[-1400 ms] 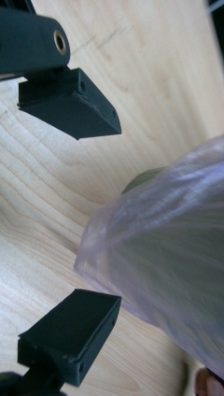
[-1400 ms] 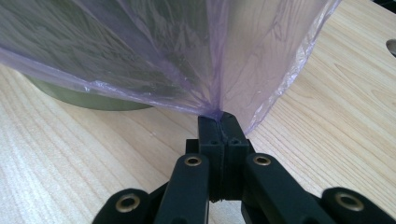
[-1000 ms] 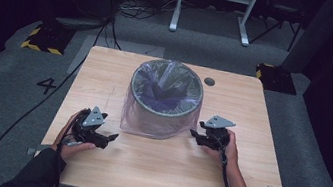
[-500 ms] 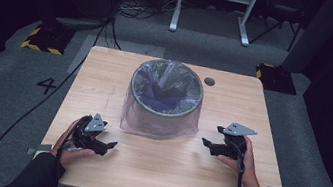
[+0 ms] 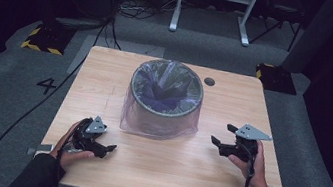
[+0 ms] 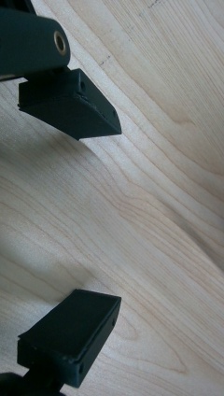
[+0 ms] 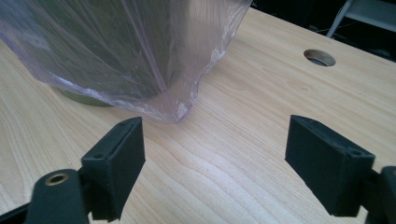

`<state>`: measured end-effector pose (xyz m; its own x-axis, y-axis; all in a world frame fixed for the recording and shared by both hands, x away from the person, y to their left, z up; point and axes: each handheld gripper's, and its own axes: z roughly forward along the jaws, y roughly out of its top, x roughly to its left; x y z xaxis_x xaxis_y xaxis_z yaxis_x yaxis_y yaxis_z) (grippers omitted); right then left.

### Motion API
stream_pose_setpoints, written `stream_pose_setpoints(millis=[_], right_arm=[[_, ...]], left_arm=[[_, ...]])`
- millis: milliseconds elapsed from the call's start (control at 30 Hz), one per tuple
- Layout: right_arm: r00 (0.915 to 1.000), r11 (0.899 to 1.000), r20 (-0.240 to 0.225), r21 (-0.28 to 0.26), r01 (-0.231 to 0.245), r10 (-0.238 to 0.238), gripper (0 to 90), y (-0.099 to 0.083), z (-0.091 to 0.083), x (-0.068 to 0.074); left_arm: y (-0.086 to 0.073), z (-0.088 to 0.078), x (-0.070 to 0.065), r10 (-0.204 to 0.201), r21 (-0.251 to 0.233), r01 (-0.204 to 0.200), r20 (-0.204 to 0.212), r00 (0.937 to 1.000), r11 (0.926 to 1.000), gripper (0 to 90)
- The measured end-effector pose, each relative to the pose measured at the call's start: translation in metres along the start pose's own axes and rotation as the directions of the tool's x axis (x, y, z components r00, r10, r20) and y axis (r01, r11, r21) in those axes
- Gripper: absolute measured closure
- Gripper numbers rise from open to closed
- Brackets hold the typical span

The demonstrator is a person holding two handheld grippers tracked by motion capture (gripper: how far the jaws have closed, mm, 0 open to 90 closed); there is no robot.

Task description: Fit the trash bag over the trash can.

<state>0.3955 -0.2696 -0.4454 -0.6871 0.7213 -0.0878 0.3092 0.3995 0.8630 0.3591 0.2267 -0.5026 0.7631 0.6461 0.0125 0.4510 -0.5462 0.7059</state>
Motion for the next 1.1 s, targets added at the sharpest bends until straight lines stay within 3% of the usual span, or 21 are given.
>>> stream_pose_setpoints(millis=[167,500,1100], right_arm=[[0.9998,0.999,-0.015,-0.036,0.010,-0.010,21.3,0.009,-0.006,0.004],[0.9953,0.993,-0.002,-0.063,0.097,-0.097,20.3,0.034,-0.013,0.016],[0.9939,0.985,-0.031,-0.141,0.101,-0.106,21.2,0.083,-0.016,0.023]], left_arm=[[-0.001,0.001,0.002,-0.008,-0.008,0.008,0.017,0.9998,0.9999,14.4],[-0.001,0.002,0.003,-0.004,-0.008,0.004,0.021,0.9998,1.0000,14.2],[-0.001,0.002,0.003,-0.005,-0.004,0.005,0.023,0.9997,1.0000,13.9]])
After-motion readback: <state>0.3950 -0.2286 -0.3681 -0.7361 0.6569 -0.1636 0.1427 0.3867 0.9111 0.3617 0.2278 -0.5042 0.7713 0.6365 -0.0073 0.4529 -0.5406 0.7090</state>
